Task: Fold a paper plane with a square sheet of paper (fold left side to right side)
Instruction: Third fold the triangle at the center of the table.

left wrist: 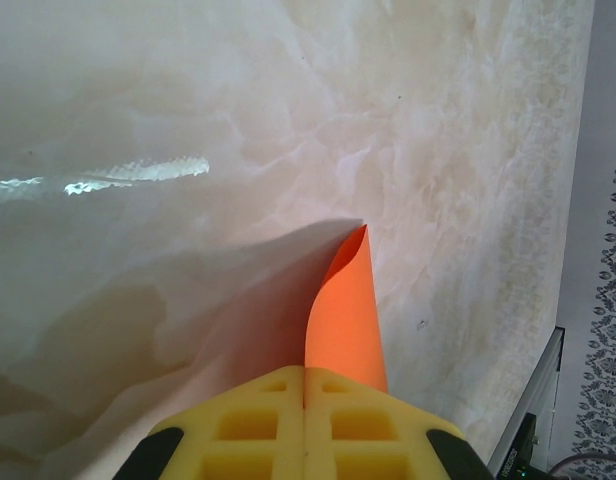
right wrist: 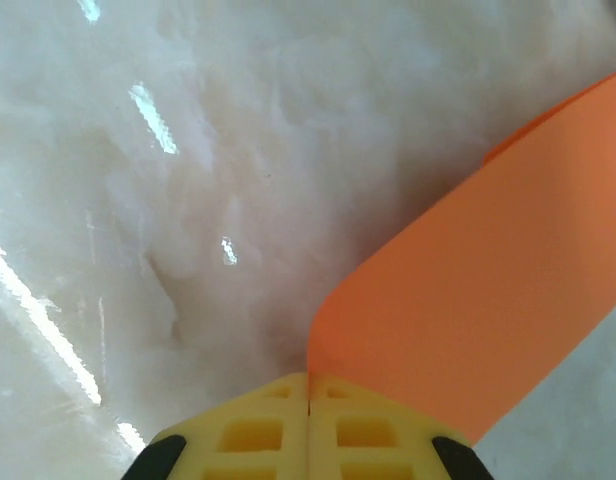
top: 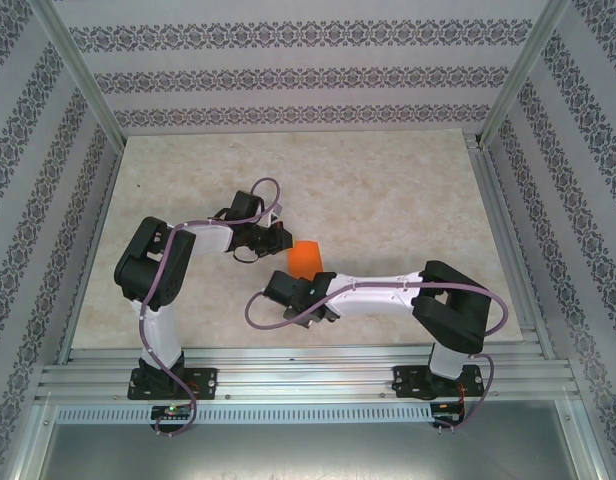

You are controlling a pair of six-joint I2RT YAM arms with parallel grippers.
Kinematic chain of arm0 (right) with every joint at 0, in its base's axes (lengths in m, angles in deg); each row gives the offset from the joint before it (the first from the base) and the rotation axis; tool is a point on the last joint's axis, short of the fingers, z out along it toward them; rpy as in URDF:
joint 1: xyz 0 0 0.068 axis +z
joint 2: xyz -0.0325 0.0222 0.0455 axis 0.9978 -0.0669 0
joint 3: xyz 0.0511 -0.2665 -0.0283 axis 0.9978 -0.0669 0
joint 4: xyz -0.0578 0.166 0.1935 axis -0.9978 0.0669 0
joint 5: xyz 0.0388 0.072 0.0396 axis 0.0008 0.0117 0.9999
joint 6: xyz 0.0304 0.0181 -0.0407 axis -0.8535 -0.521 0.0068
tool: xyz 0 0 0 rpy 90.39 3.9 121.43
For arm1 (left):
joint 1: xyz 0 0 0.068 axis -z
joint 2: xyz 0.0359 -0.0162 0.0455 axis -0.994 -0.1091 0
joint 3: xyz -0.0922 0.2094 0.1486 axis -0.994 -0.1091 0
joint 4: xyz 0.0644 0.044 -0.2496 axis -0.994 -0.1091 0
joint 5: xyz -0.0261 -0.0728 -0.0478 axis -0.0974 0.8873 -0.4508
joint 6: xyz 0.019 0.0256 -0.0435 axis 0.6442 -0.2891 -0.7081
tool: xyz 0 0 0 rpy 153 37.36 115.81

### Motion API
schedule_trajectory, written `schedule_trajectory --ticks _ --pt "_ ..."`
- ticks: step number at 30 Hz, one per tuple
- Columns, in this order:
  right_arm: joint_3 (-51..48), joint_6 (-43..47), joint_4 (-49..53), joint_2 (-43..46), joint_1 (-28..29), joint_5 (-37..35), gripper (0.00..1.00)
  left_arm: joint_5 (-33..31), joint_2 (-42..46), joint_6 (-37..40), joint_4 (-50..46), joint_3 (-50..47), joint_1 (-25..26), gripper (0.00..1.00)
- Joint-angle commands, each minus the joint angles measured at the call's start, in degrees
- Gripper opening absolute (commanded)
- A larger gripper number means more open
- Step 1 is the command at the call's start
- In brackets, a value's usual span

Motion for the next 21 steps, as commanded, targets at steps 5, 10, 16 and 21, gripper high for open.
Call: schedule_trajectory --ticks 5,10,16,21 --pt "-0.86 -0.11 -1.12 4.47 -3.62 7.02 0.0 0.6 0.01 2.8 -2.73 2.26 -0.61 0.01" --pt "-1.73 -0.24 -1.87 5.39 -6.46 13.93 0.0 -2.28 2.76 6.88 -8.04 3.57 -0.99 0.35" --pt "-2.83 -0.97 -3.96 4.93 -8.33 18.49 0.0 -9.53 8.32 12.78 -18.35 5.23 -4.02 0.62" --pt "-3.18 -1.53 -4.92 4.3 -9.71 20.95 0.0 -12.21 10.28 14.6 -21.73 6.27 -4.13 0.62"
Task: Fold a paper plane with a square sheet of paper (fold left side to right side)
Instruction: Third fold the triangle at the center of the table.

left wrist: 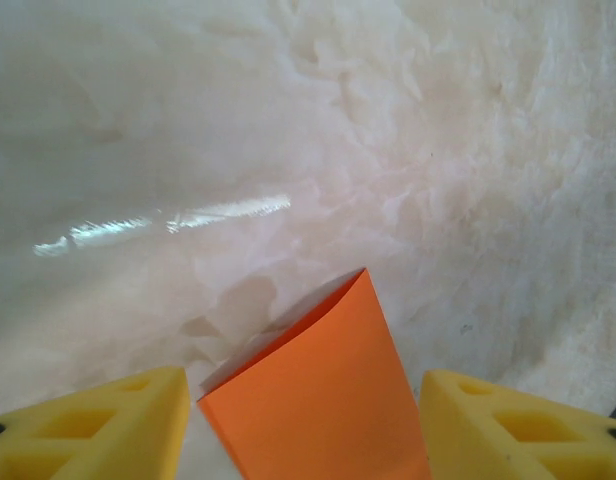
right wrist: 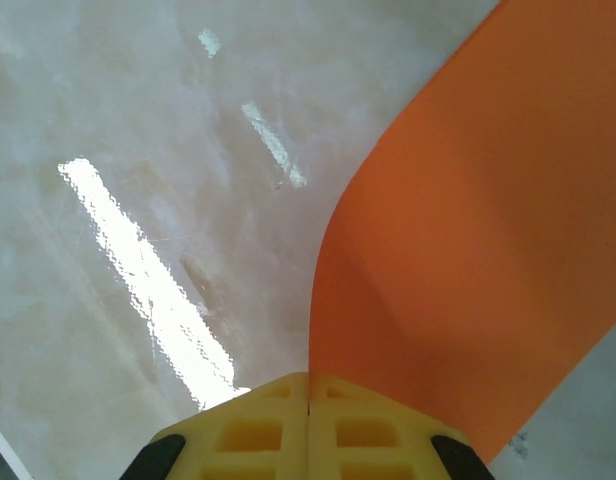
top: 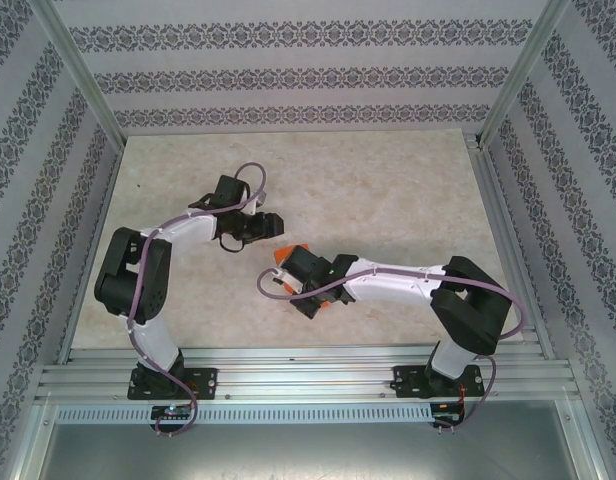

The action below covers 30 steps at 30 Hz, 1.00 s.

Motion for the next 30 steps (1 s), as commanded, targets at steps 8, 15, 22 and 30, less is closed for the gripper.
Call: schedule_trajectory --ticks 8,15,22,30 --pt "-1.58 -1.4 -2.78 0.92 -2.95 5.66 0.0 5.79 -4.8 3.41 -0.9 3.7 4.29 0.42" --pt "-2.05 -2.03 -3.49 0.92 -4.64 7.91 0.0 4.87 -10.94 4.06 -2.41 8.12 7.31 0.36" --pt "-1.5 -2.04 -3.13 0.65 -7.22 8.81 0.0 2.53 -14.29 5.19 -4.06 8.7 8.29 0.32" --pt "-0.71 -2.14 -3.25 -0.7 -10.35 9.71 0.0 0.59 -16.42 6.21 -5.03 9.18 9.32 0.3"
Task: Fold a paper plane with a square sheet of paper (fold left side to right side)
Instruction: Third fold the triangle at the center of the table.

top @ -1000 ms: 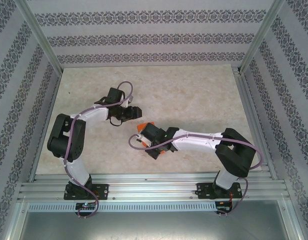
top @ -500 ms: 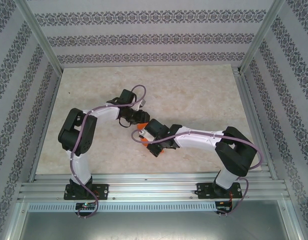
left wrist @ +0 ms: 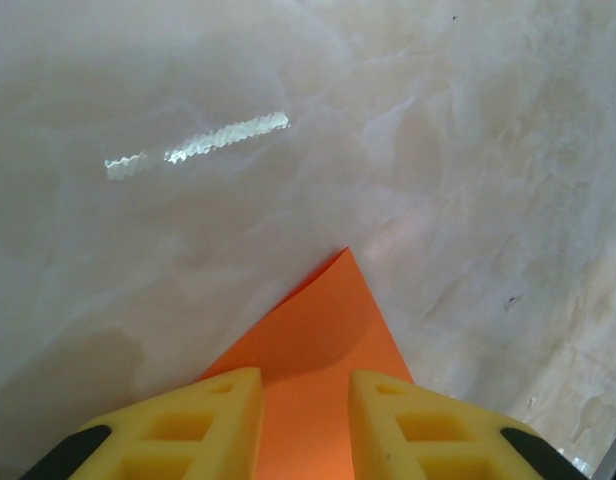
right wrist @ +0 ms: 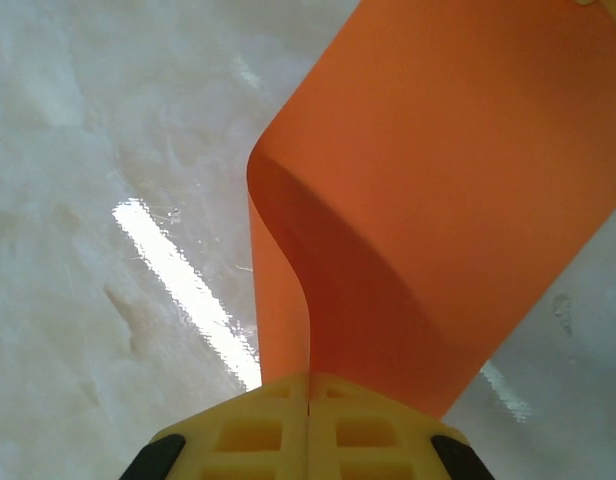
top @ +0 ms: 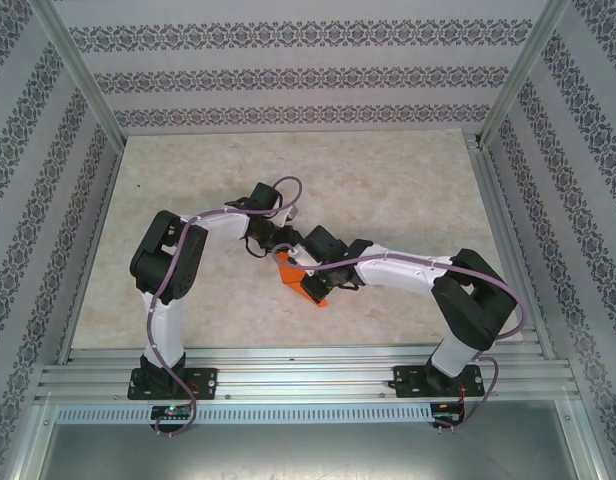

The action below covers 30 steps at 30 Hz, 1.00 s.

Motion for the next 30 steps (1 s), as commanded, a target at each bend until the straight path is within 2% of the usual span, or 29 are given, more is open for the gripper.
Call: schedule_trajectory --ticks 1,30 --pt "0.86 -0.57 -1.31 -1.11 -0.95 1.26 0.0 -1.94 -2.23 1.93 -1.97 0.9 1.15 0.29" --pt "2.63 -1.16 -2.58 -6.09 -4.26 -0.37 0.0 -2.73 -3.42 1.98 -2.46 1.87 1.7 0.29"
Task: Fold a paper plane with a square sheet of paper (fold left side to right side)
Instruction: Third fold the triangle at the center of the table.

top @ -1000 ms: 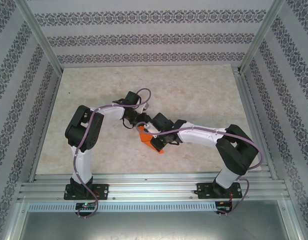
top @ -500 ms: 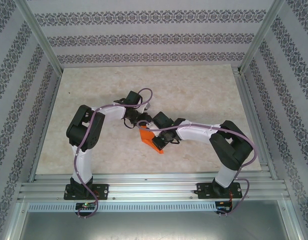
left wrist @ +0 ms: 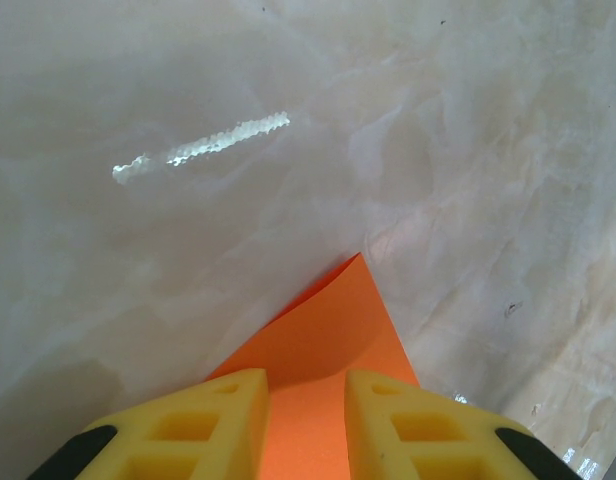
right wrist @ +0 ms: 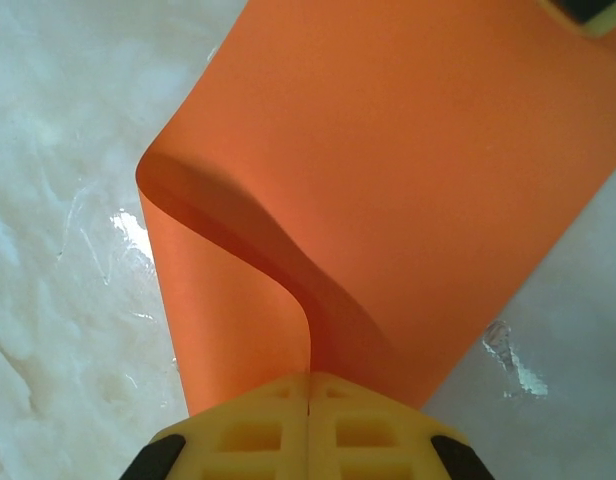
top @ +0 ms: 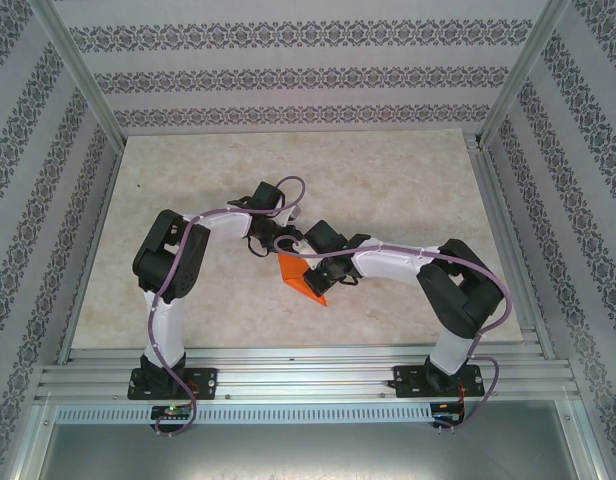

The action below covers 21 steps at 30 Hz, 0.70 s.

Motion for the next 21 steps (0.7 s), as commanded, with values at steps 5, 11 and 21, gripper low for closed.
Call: schedule_trajectory --ticks 5,11,21 --pt "1.58 -0.18 -0.57 -1.39 -0.97 -0.57 0.0 -2.39 -2.54 1.09 -2.11 0.69 1.33 0.29" --pt "1.06 -0.15 -0.21 -1.73 -0.97 -1.25 0.0 -2.61 -2.54 1.19 -2.21 0.69 1.33 0.29" --pt "1.18 -0.3 0.25 -3.59 -0.89 -1.17 0.0 -2.52 -2.37 1.22 -2.2 0.6 1.39 0.29"
